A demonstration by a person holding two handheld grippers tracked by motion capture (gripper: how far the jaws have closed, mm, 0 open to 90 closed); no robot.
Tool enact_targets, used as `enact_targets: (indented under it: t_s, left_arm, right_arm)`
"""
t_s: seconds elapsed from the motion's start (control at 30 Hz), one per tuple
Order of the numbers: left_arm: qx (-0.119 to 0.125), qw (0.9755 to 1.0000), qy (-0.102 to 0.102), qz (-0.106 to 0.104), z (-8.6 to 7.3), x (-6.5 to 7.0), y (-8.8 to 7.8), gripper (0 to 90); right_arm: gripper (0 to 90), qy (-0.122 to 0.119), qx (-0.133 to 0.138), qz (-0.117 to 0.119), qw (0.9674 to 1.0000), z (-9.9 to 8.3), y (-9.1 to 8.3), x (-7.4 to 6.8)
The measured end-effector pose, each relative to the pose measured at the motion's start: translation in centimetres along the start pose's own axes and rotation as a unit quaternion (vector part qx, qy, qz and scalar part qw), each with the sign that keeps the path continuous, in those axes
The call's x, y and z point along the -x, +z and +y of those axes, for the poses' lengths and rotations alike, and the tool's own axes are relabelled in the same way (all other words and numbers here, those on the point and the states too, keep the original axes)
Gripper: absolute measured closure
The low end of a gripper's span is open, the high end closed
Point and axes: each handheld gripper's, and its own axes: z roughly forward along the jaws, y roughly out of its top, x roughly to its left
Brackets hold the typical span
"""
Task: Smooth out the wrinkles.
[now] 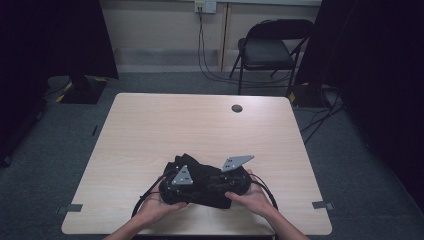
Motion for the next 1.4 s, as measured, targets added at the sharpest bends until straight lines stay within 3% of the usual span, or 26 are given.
enact_targets:
  t_s: [0.07,0.27,0.33,0.4,0.57,0.6,0.7,0.8,0.83,0.87,0.9,0.97,1.07,1.13,1.17,1.23,1.3,1.37,1.4]
  left_arm:
    - [-0.002,1.0,-0.003,-0.007,0.0,-0.2,-0.2,61.4]
    - [-0.005,0.9999,0.009,-0.003,0.0,-0.4,-0.2,64.3]
    - [0.001,1.0,0.005,-0.004,-0.1,-0.4,-0.1,64.5]
    - [0.012,0.9998,-0.013,-0.006,0.0,-1.1,0.1,64.5]
    - [0.027,0.9992,-0.026,-0.01,0.2,-2.0,-0.1,56.9]
    - [0.038,0.9988,-0.031,0.0,0.3,-2.3,-0.7,56.3]
    - [0.055,0.9976,-0.042,0.004,0.5,-2.7,-2.0,56.2]
    - [0.087,0.9953,-0.044,-0.001,0.8,-2.6,-3.7,57.2]
    - [0.087,0.9953,-0.044,-0.001,0.8,-2.6,-3.7,57.7]
    - [0.096,0.9945,-0.041,-0.002,1.1,-2.5,-4.3,57.7]
    - [0.119,0.9921,-0.04,0.002,1.7,-2.5,-5.2,57.7]
    - [0.131,0.9905,-0.04,0.006,2.4,-2.8,-5.7,56.5]
    - [0.134,0.9903,-0.038,0.009,3.1,-3.2,-5.8,53.7]
    - [0.138,0.9896,-0.033,0.025,4.3,-4.1,-5.3,53.4]
    - [0.142,0.9887,-0.03,0.036,4.7,-4.5,-5.1,53.6]
    - [0.16,0.9855,-0.043,0.035,5.7,-5.5,-5.0,55.2]
    - [0.157,0.9859,-0.048,0.032,6.2,-6.0,-4.9,54.5]
    - [0.135,0.9886,-0.059,0.032,7.4,-7.4,-4.1,54.4]
    - [0.131,0.9888,-0.067,0.025,7.5,-7.7,-3.7,53.9]
  right_arm:
    - [71.5,0.009,0.006,0.003,0.9999,-0.5,0.1,0.0]
    - [71.8,0.009,0.007,-0.01,0.9999,-1.8,0.7,-0.8]
    - [72.4,0.01,0.006,-0.009,0.9999,-1.9,0.8,-0.7]
    - [76.8,0.009,0.01,-0.016,0.9998,-2.0,1.0,0.0]
    - [76.9,0.006,0.015,-0.045,0.9988,-1.8,1.4,1.5]
    - [76.9,0.005,0.016,-0.045,0.9988,-1.7,1.4,1.8]
    - [76.6,0.006,0.017,-0.054,0.9984,-1.5,1.5,2.3]
    - [74.8,0.002,0.014,-0.065,0.9978,-1.4,1.5,1.8]
    - [73.3,0.002,0.013,-0.069,0.9975,-1.3,1.5,1.5]
    - [73.3,0.002,0.013,-0.069,0.9975,-1.3,1.5,1.5]
    - [70.6,-0.01,0.011,-0.079,0.9968,-1.3,1.6,1.1]
    - [67.3,-0.011,0.013,-0.081,0.9965,-1.3,1.6,0.8]
    - [65.5,-0.019,0.014,-0.085,0.9961,-1.2,1.6,0.4]
    - [64.0,-0.02,0.014,-0.084,0.9962,-1.1,1.4,0.1]
    - [64.0,-0.022,0.016,-0.083,0.9961,-1.1,1.4,0.1]
    - [63.0,-0.023,0.017,-0.083,0.9961,-1.1,1.3,0.0]
    - [62.4,-0.024,0.018,-0.081,0.9962,-1.1,1.3,0.0]
    - [61.0,-0.027,0.021,-0.078,0.9963,-1.0,1.2,-0.2]
    - [60.5,-0.026,0.022,-0.076,0.9966,-1.0,1.2,-0.2]
